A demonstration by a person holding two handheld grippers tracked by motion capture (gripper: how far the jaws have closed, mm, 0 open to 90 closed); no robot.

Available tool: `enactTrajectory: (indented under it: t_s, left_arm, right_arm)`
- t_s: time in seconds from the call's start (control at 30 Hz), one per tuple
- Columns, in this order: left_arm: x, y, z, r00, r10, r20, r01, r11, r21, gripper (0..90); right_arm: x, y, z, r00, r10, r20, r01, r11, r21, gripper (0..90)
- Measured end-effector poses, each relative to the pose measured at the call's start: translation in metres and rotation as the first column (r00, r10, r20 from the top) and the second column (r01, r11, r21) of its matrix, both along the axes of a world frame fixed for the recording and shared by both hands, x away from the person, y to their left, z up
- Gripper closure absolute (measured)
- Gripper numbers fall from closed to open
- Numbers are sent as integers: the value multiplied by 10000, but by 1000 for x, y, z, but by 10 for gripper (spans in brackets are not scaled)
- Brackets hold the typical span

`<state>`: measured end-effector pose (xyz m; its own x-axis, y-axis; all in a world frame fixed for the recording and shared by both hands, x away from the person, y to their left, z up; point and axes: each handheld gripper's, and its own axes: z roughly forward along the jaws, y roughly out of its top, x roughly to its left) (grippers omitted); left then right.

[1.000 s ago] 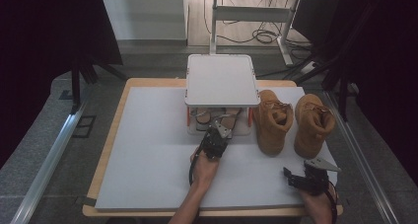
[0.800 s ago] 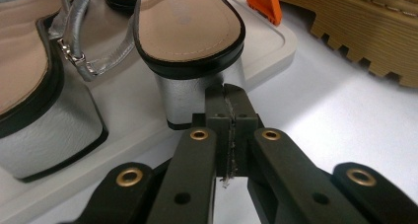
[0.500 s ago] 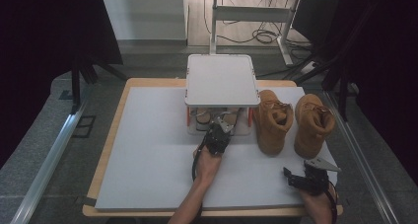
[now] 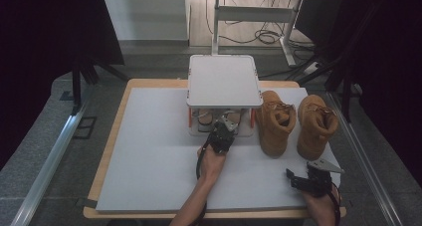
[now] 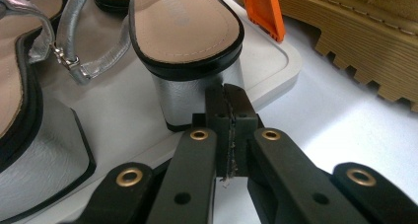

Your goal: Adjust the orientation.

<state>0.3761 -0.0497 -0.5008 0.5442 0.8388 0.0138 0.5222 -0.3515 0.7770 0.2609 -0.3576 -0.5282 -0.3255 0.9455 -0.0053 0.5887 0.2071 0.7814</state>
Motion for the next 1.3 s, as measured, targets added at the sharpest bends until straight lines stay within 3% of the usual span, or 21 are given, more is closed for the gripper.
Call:
enactTrajectory:
  t_s: [0.77,1.3]
  left_arm:
    - [11,-5,0,9999,-97,-92,98,9999,90,900]
    - [-3,6,7,9994,-325,-155,321,9991,-266,874]
  right_arm:
    - [0,0,0,10000,-3,13,3,10000,12,128]
    - [0,0,0,10000,1,0,-1,10000,2,129]
